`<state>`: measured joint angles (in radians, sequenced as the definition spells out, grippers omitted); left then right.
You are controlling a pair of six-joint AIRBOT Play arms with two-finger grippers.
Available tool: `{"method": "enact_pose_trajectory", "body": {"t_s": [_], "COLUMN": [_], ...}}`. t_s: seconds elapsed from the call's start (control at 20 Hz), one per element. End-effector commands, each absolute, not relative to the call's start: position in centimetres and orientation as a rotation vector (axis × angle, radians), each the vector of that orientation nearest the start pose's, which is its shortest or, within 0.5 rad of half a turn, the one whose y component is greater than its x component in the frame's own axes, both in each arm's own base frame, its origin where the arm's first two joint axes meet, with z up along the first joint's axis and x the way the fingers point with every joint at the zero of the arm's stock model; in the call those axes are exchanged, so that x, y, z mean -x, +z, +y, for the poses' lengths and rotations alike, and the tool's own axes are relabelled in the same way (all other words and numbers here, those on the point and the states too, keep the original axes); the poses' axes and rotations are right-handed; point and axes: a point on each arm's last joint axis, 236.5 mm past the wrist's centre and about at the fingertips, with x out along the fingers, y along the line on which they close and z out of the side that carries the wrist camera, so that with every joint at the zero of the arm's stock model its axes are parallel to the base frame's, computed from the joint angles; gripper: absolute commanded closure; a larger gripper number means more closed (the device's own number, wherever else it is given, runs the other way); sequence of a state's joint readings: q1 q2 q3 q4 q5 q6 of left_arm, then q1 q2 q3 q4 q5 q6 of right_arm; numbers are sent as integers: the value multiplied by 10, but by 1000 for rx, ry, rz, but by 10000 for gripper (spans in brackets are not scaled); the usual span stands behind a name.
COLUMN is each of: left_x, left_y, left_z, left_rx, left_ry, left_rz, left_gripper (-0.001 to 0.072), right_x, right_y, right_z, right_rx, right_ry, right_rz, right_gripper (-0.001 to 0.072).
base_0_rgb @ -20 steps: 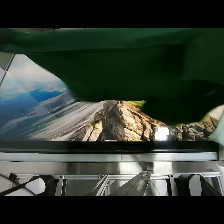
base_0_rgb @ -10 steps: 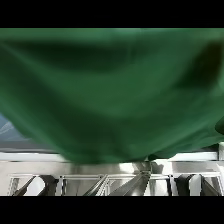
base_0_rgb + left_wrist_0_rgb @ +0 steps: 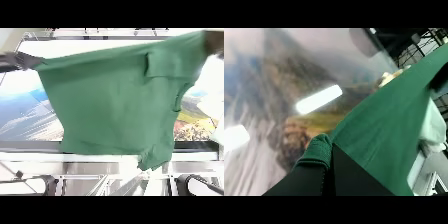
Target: Fold the shirts.
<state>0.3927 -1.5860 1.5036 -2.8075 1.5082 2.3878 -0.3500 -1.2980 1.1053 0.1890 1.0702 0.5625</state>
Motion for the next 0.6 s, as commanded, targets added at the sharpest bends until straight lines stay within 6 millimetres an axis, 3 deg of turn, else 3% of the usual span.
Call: {"method": "enact_pose_trajectory", "body": {"t_s": [0.0,0.1,0.25,0.35,0.5,0.55], "left_x": [-495,-516,-544,-549,-538,-533], "left_y": [61,56,72,78,58,44], "left_z": [-53,-45,-34,-33,-42,-42], "left_rx": [633,639,600,602,656,668], "left_ry": [-901,-883,-861,-863,-903,-889], "left_rz": [883,874,816,815,896,933], "left_gripper": [691,692,692,691,692,692], "right_x": [-523,-534,-538,-531,-505,-498], "right_y": [120,99,109,103,52,36], "right_z": [57,48,31,32,54,57], "right_rx": [-1046,-1087,-1034,-965,-855,-836], "right_ry": [706,685,674,682,700,691], "right_rz": [349,358,316,361,582,630], "right_gripper": [690,690,690,690,690,690]}}
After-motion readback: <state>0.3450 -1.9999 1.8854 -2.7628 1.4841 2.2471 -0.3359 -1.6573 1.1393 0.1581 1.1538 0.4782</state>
